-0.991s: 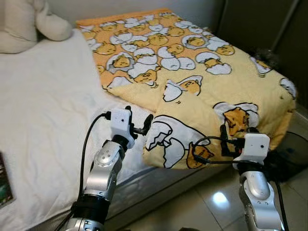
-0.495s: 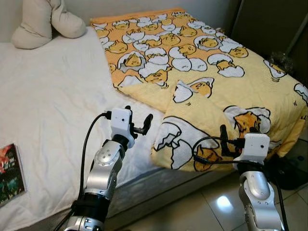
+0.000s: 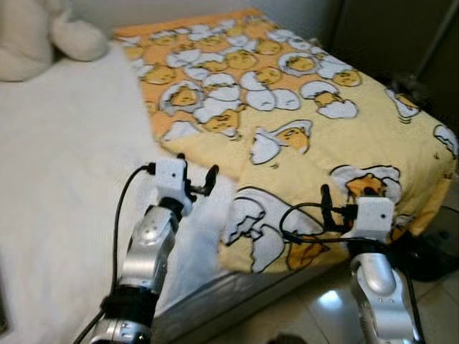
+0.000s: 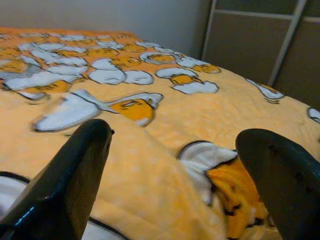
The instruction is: Clean up the room
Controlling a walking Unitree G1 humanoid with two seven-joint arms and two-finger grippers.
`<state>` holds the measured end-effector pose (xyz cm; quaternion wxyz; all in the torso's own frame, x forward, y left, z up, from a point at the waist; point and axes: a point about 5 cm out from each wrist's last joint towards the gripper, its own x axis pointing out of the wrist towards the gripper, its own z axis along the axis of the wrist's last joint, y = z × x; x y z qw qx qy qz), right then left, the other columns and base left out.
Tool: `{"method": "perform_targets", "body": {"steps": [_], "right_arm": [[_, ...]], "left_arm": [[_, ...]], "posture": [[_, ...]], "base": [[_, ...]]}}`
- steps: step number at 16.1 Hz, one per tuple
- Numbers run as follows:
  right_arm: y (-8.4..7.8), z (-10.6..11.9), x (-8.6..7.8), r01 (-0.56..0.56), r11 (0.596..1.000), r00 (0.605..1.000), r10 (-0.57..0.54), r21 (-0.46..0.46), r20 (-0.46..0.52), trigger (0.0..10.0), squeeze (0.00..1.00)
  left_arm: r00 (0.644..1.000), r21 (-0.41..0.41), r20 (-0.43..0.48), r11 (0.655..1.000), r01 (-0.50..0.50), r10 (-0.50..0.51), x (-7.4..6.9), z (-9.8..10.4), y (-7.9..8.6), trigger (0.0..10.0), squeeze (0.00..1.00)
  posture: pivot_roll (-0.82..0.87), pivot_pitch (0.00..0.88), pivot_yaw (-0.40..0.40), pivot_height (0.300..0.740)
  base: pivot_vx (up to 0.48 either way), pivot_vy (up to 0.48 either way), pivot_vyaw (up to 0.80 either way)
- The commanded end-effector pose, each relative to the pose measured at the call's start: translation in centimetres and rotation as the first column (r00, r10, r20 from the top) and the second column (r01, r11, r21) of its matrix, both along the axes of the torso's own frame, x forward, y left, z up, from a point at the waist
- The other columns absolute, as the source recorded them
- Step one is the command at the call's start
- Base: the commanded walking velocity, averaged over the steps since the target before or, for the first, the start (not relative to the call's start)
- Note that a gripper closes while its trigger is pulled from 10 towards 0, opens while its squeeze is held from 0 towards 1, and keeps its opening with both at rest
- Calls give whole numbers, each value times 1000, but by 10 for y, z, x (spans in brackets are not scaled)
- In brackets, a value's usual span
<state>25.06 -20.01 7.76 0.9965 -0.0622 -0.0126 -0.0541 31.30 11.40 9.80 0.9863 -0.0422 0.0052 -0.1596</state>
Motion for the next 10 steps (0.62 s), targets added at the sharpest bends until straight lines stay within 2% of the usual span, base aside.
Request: {"method": "perform_targets", "body": {"steps": [1, 2, 8, 10], "right_arm": [[-1, 0, 0, 6, 1000, 1000, -6, 1, 1, 10000, 59], [-1, 0, 0, 6, 1000, 1000, -6, 3, 0, 10000, 55], [-2, -1, 0, 13, 1000, 1000, -13, 14, -7, 10000, 59], [0, -1, -1, 0, 1000, 1000, 0, 19, -3, 10000, 63]], "left_arm": [[1000, -1, -2, 1000, 22, -22, 0, 0, -4, 10000, 0], [1000, -2, -2, 1000, 23, -23, 0, 0, -4, 10000, 0], [1000, 2, -1, 1000, 12, -12, 1, 0, -3, 10000, 0], [1000, 8, -3, 1000, 8, -8, 1, 0, -3, 10000, 0]], "posture": [[-133, 0, 47, 730], [-133, 0, 47, 730], [-132, 0, 46, 730], [-131, 0, 46, 730]], "base": [[0, 0, 0], [0, 0, 0], [0, 0, -739], [0, 0, 0]]}}
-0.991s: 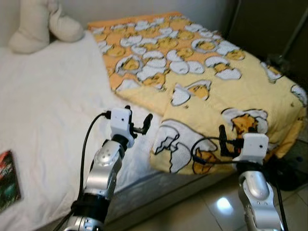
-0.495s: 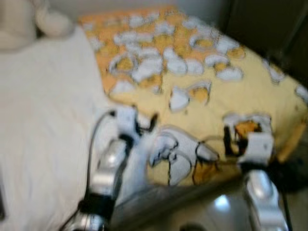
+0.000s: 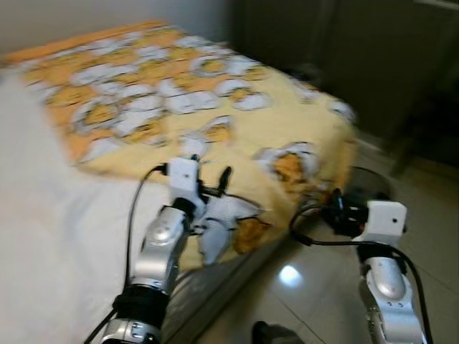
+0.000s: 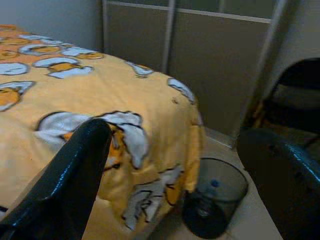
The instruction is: Clean up the room
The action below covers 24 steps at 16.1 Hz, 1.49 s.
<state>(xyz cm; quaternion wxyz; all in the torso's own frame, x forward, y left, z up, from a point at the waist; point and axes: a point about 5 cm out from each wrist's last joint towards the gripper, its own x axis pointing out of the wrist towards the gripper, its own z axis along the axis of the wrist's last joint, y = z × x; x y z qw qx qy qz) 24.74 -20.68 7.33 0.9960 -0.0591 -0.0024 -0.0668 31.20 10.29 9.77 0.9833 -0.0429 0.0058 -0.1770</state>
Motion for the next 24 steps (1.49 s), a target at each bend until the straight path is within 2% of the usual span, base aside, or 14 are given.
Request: {"method": "perform_targets", "body": {"steps": [1, 7, 10, 13, 18, 19, 21, 22, 24], "right_arm": [[7, 3, 3, -29, 1000, 999, 29, 10, 15, 10000, 63], [9, 2, 4, -43, 999, 999, 42, 9, 11, 10000, 63], [10, 2, 4, -51, 999, 999, 51, 5, 9, 10000, 59], [10, 2, 4, -55, 998, 998, 55, 3, 10, 10000, 63], [14, 0, 3, -90, 996, 996, 90, 18, -1, 10000, 59], [16, -1, 2, -120, 992, 993, 120, 27, -11, 10000, 59], [18, -6, -6, -173, 984, 984, 175, 45, -43, 10000, 59], [18, -6, -7, -177, 983, 983, 179, 46, -45, 10000, 59], [18, -8, -14, -217, 975, 973, 220, 51, -68, 10000, 55]], "left_arm": [[999, 10, -3, 999, -34, 34, 2, 0, 9, 10000, 0], [991, 64, -23, 989, -130, 132, 8, -4, 22, 10000, 0], [992, 58, -19, 990, -127, 128, 11, -3, 20, 10000, 0], [993, 58, -14, 992, -115, 116, 12, -1, 18, 10000, 0], [983, 69, -43, 982, -175, 178, 14, -8, 29, 10000, 0], [980, 77, -63, 980, -182, 187, 17, -11, 32, 10000, 0], [965, 111, -162, 975, -192, 208, 28, -21, 46, 10000, 0], [963, 118, -172, 975, -189, 208, 29, -22, 47, 10000, 0], [954, 202, -213, 965, -169, 212, 33, -29, 54, 10000, 0]], "posture": [[-131, 0, 45, 730], [-133, 0, 47, 730], [-136, 0, 48, 730], [-136, 0, 50, 730], [-129, 0, 44, 730], [-128, 0, 39, 730], [-126, 0, 28, 730], [-126, 0, 27, 730], [-135, 0, 20, 730]], "base": [[0, 0, 0], [0, 0, 0], [0, 0, 0], [469, 0, 0], [79, 0, 0], [0, 0, 0], [0, 0, 0], [0, 0, 0], [0, 0, 0]]}}
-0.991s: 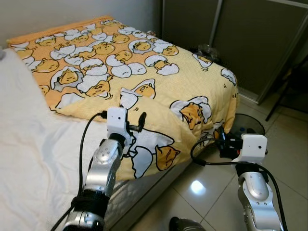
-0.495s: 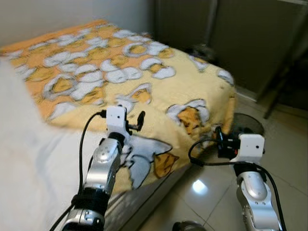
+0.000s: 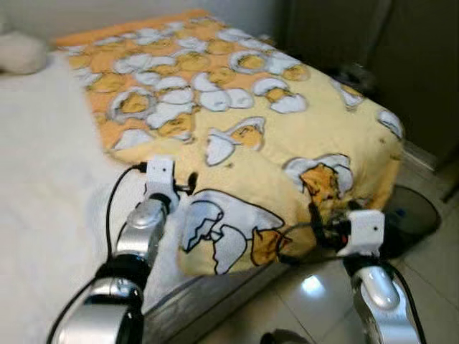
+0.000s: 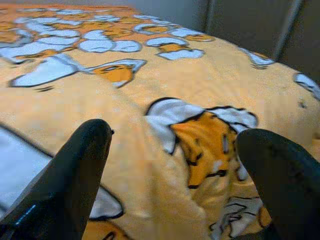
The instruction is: Clean up the room
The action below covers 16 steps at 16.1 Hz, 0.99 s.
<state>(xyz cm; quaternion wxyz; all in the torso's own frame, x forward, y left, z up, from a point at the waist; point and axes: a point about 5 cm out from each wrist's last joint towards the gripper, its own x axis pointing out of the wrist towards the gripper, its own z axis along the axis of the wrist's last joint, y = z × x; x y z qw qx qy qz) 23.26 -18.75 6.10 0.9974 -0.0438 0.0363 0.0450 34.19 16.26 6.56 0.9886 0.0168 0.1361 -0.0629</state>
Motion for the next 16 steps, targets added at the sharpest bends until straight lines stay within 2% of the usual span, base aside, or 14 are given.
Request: {"method": "perform_targets", "body": {"steps": [1, 3, 5, 7, 9, 12, 13, 16], "right_arm": [[0, 5, -4, -29, 1000, 1000, 29, 8, 2, 10000, 55], [1, 7, -10, -71, 997, 997, 71, 0, -11, 10000, 51], [1, 13, -25, -136, 991, 990, 136, 3, -32, 10000, 51], [7, 11, -32, -196, 981, 978, 196, 16, -65, 10000, 51], [13, 11, -35, -245, 969, 966, 246, 22, -81, 10000, 47], [17, 4, -44, -348, 936, 922, 351, 47, -164, 10000, 51], [19, -5, -50, -394, 917, 890, 399, 67, -220, 10000, 43], [19, -17, -59, -433, 899, 855, 433, 67, -285, 10000, 51]], "left_arm": [[999, 26, -29, 999, 20, -19, 2, -2, -2, 10000, 0], [998, 11, -59, 1000, 11, -10, 0, -7, 2, 10000, 0], [995, -101, -98, 994, -34, 24, -7, -16, 11, 10000, 0], [989, -85, -137, 995, -59, 47, -18, -30, 17, 10000, 0], [987, -69, -149, 995, -71, 60, -23, -35, 18, 10000, 0], [988, -103, -150, 993, -59, 43, -27, -39, 14, 10000, 0], [988, -110, -152, 992, -58, 41, -30, -41, 15, 10000, 0], [988, -130, -148, 990, -59, 40, -36, -42, 15, 10000, 0]], "posture": [[-152, 2, 10, 730], [-171, 31, 7, 730], [-197, 91, -5, 730], [-191, 112, -22, 730], [-188, 119, -32, 730], [-178, 128, -46, 730], [-174, 127, -51, 730], [-167, 124, -50, 730]], "base": [[0, 0, 0], [0, 0, 0], [0, 0, 0], [0, 0, 0], [0, 0, 0], [0, 0, 0], [0, 0, 0], [0, 0, 0]]}}
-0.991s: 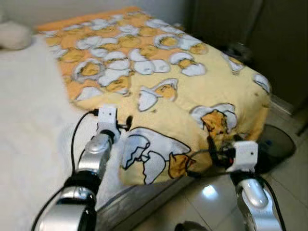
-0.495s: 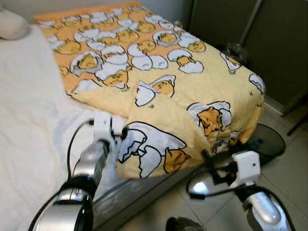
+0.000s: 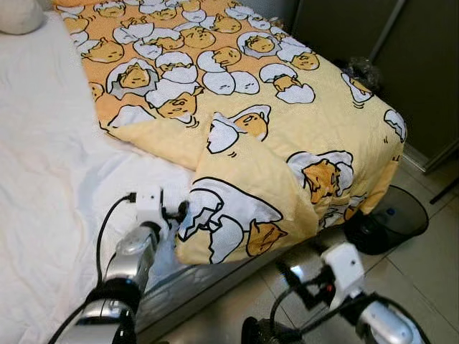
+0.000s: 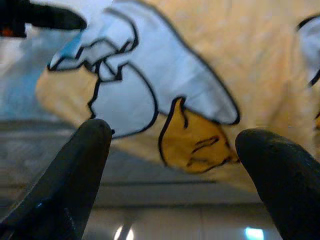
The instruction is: Clean up the room
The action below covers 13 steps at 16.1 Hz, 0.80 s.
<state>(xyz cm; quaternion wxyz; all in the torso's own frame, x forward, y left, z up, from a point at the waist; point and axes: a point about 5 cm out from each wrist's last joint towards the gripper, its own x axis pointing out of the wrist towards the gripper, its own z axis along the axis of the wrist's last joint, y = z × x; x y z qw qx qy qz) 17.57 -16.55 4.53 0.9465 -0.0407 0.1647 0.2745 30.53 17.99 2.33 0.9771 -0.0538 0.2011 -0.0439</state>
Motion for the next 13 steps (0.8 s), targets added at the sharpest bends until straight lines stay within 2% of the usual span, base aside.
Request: {"method": "perform_targets", "body": {"steps": [1, 3, 5, 6, 9, 11, 13], "right_arm": [[-4, -3, -4, -6, 1000, 1000, 5, -13, -20, 10000, 47], [-4, -2, -3, 3, 1000, 1000, -3, -5, -28, 10000, 51], [-2, -4, -3, 4, 1000, 999, -4, 2, -36, 10000, 51], [1, -5, -1, 11, 1000, 999, -11, 13, -37, 10000, 47], [4, -5, 1, 25, 999, 999, -24, 31, -35, 10000, 47], [4, -2, 1, 28, 999, 999, -27, 30, -27, 10000, 47], [1, 0, 1, 47, 998, 999, -47, 29, -19, 10000, 51]], "left_arm": [[1000, -19, 16, 1000, 12, -12, -2, 3, -3, 10000, 0], [994, 3, 86, 998, 61, -61, -7, 17, -9, 10000, 0], [990, 27, 109, 996, 87, -90, -15, 20, -11, 10000, 0], [990, 35, 91, 993, 109, -112, -23, 14, -15, 10000, 0], [987, 36, 63, 989, 143, -145, -31, 8, -23, 10000, 0], [985, 3, -29, 985, 170, -170, -39, -9, -32, 10000, 0], [981, -14, -73, 984, 179, -179, -41, -17, -36, 10000, 0]], "posture": [[-169, 122, -49, 730], [-156, 120, -49, 730], [-147, 119, -47, 730], [-142, 117, -48, 730], [-150, 119, -41, 730], [-176, 117, -27, 730], [-190, 116, -19, 730]], "base": [[0, 0, 0], [0, 0, 0], [0, 0, 0], [0, 0, 0], [0, 0, 0], [0, 0, 0], [0, 0, 0]]}}
